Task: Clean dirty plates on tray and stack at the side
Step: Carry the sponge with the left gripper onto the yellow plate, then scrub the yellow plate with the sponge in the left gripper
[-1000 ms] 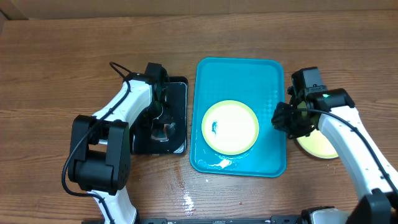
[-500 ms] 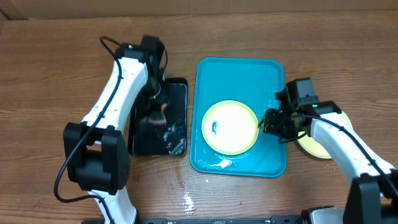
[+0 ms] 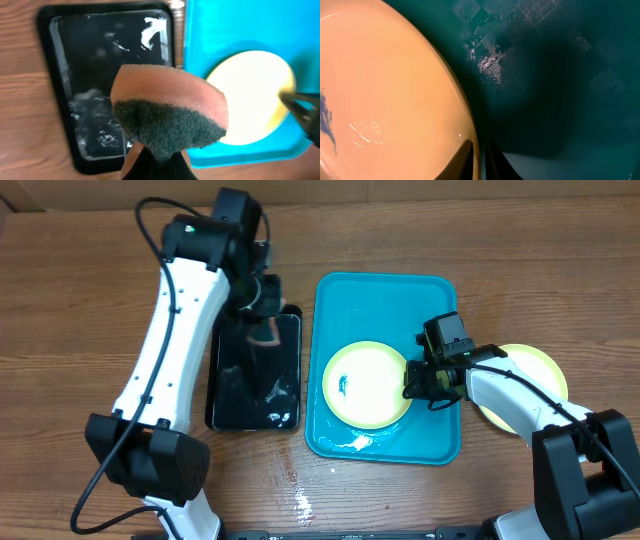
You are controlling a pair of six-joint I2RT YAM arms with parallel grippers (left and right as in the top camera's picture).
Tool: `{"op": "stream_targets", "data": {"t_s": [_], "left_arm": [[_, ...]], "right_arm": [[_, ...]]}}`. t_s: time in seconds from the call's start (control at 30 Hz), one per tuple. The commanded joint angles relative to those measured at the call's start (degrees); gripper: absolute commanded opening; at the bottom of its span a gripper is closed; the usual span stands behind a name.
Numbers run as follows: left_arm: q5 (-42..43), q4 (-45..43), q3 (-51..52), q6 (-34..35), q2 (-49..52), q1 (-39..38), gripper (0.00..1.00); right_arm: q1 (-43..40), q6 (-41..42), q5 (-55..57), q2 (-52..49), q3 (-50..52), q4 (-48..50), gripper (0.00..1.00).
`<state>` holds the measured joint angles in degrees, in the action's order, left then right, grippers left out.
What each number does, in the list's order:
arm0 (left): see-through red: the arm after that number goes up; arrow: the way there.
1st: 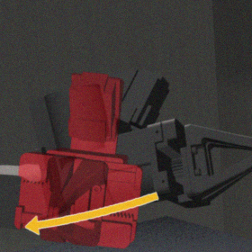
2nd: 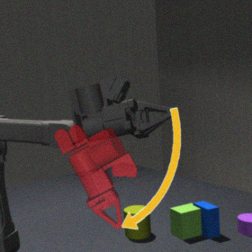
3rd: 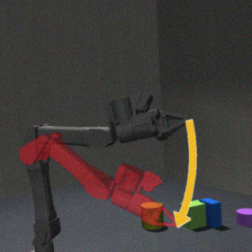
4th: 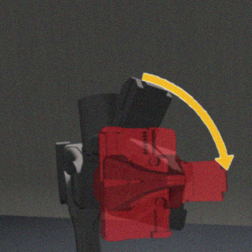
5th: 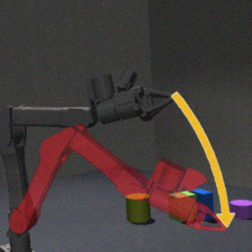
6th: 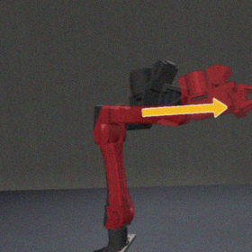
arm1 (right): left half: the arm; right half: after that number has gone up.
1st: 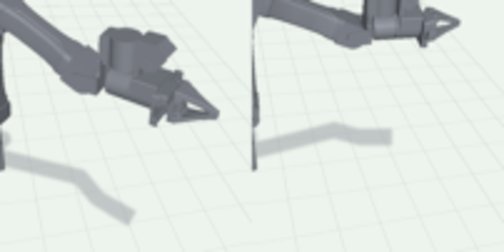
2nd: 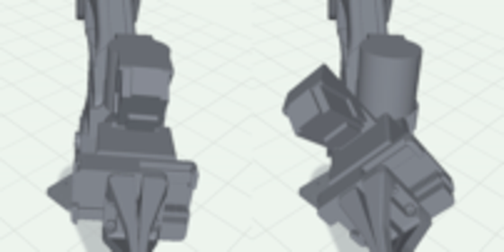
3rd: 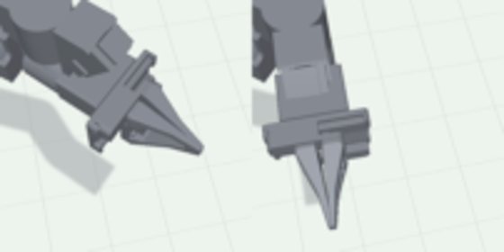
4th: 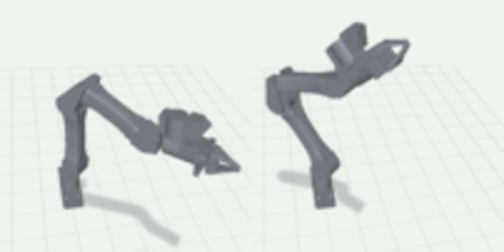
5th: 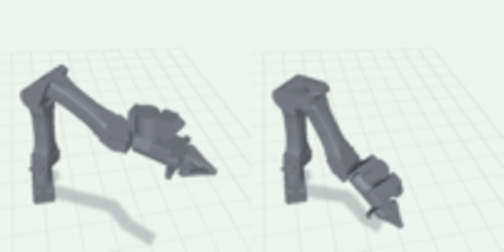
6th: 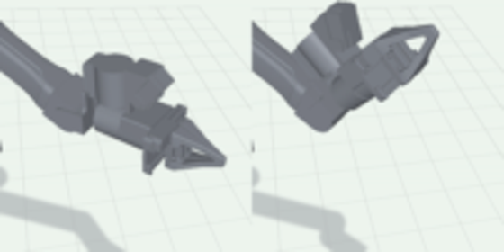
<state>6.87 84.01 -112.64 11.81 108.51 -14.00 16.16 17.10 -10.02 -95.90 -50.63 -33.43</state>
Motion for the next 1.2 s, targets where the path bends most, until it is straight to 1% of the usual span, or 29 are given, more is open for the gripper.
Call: {"op": "stream_targets", "data": {"t_s": [0.0,0.1,0.17,0.27,0.37,0.47,0.53,0.63,0.7,0.77,0.93,1.17], "left_arm": [[5.7,-2.5,0.3,0.8,-1.0,-4.2,0.04],[5.6,-7.0,2.3,3.6,-0.9,-8.2,0.04],[5.6,-10.8,4.5,6.0,-0.9,-11.0,0.04],[5.6,-16.2,8.9,11.5,-0.9,-14.2,0.04],[5.6,-21.8,14.3,17.0,-0.9,-16.5,0.04],[6.0,-27.5,20.0,21.4,-0.9,-18.0,0.04],[8.1,-32.0,23.7,22.7,-0.9,-18.7,0.04],[11.2,-40.2,29.2,22.9,-0.9,-19.5,0.04],[11.2,-45.4,32.7,22.9,-0.6,-20.3,0.04],[11.2,-48.5,35.2,22.9,0.3,-20.6,0.04],[10.7,-48.6,35.5,22.7,4.3,-19.8,0.04],[3.4,-44.4,35.4,22.9,9.7,-16.7,0.04]], "right_arm": [[-0.1,1.8,1.9,-0.2,0.0,0.2,0.04],[-0.1,5.0,1.9,-0.4,0.0,0.1,0.04],[-0.1,5.7,1.9,-0.7,0.0,0.2,0.04],[-0.1,6.4,2.5,-1.6,0.0,-0.1,0.04],[-0.1,9.9,4.8,-2.2,0.0,-1.4,0.04],[-0.1,11.1,5.1,-2.3,0.1,-1.5,0.04],[-0.1,11.1,5.0,-2.3,0.1,-1.3,0.04],[-0.1,11.1,4.8,-2.3,0.0,-1.4,0.04],[-0.1,11.0,4.4,-2.3,0.1,-1.4,0.04],[-0.1,11.0,4.2,-2.3,0.1,-1.5,0.04],[-0.1,11.0,4.0,-2.3,0.1,-2.1,0.04],[-0.1,11.0,4.0,-2.3,0.1,-3.2,0.04]]}}
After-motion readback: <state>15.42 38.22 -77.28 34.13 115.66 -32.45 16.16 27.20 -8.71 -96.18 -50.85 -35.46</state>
